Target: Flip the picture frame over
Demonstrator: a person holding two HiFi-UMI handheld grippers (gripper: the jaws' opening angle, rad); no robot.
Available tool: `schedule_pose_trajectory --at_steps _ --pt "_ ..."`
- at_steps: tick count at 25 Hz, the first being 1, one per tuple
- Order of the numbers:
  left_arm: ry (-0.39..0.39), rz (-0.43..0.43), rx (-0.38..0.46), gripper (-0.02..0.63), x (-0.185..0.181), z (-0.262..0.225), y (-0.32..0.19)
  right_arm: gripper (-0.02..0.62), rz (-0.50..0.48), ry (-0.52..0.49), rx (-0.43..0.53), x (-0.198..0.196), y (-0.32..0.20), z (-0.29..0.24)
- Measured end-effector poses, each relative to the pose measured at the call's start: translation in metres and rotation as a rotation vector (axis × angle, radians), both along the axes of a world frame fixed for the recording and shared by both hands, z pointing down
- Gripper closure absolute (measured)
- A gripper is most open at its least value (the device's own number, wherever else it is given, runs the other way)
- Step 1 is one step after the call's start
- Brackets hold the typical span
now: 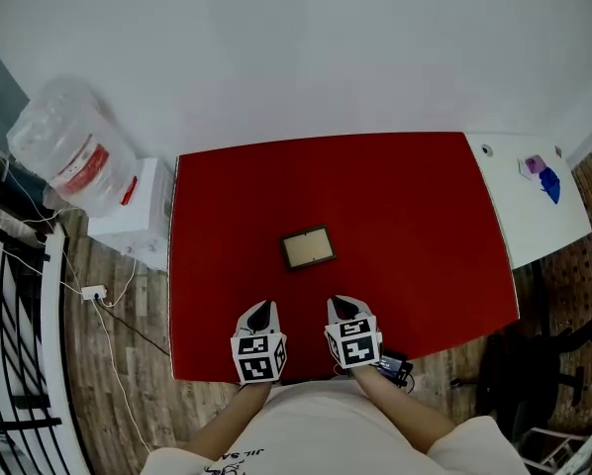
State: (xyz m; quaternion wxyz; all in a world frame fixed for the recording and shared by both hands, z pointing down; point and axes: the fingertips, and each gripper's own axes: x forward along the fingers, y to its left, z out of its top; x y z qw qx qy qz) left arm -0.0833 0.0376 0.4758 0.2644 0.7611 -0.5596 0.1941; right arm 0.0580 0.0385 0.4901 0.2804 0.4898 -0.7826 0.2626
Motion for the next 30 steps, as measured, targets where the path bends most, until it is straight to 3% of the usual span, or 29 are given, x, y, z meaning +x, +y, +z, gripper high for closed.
schedule_pose_trajectory --at_steps 30 --pt "0.003 0.026 0.003 0.600 0.007 -0.004 0.008 0.592 -0.014 0.031 0.032 -0.004 0.004 -0.009"
